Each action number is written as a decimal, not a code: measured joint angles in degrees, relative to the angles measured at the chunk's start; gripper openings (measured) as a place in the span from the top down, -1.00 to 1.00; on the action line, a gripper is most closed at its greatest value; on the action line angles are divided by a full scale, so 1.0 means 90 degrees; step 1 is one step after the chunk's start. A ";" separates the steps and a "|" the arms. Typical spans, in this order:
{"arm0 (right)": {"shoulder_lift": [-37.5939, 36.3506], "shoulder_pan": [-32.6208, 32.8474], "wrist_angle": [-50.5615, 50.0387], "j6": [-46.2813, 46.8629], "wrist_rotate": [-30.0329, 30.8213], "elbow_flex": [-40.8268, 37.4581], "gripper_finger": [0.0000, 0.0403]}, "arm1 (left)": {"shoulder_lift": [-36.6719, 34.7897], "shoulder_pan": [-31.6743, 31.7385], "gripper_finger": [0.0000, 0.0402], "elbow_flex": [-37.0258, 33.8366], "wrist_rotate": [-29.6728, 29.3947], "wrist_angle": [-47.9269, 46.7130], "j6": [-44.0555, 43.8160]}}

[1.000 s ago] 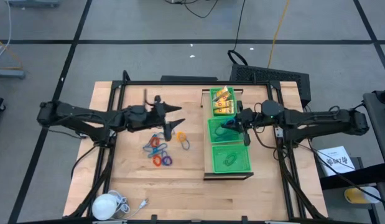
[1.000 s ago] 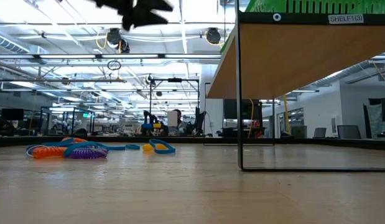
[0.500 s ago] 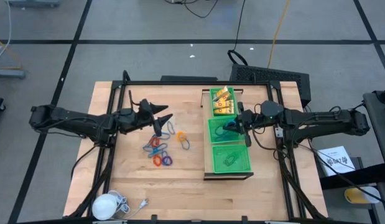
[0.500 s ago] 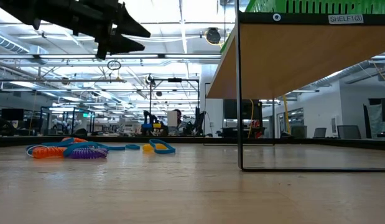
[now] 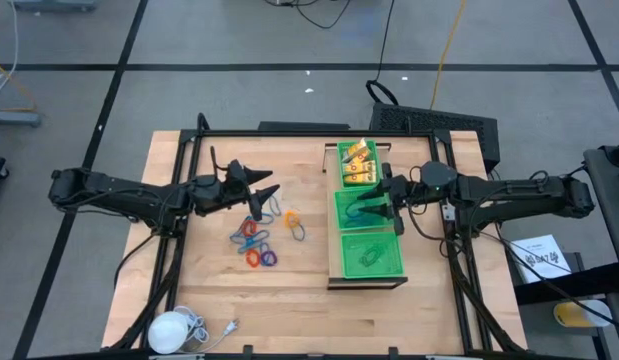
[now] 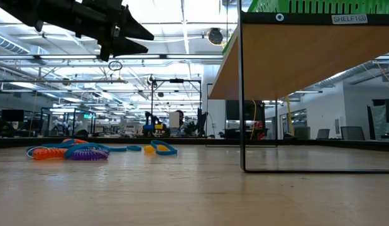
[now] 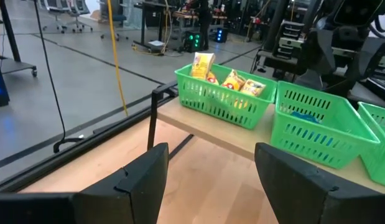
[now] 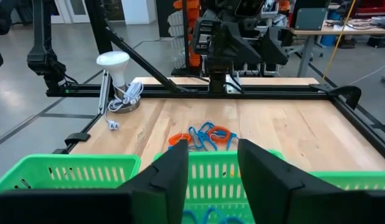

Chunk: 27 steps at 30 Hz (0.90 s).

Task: Pick & Place Office Desk Supplies
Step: Put the blue rubber band into the middle green bin

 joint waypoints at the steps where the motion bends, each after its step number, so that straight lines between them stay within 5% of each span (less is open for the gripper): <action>1: 0.0000 0.0000 0.0004 0.0000 0.0000 0.0000 0.32 | 0.0000 0.0000 -0.25 0.0000 0.0000 0.0000 0.0001; 12: -0.0012 0.0000 0.0008 -0.0012 -0.0005 -0.0002 0.26 | 0.0000 -0.0009 -0.25 0.0002 0.0061 -0.0863 -0.0306; 19: -0.0012 0.0000 0.0005 -0.0020 -0.0005 -0.0002 0.24 | 0.0000 -0.0012 -0.25 0.0005 0.1442 -0.2475 -0.1223; 27: -0.0012 0.0001 0.0003 -0.0231 -0.0007 -0.0002 0.24 | 0.0010 -0.0019 -0.25 0.0005 0.1631 -0.4546 -0.2916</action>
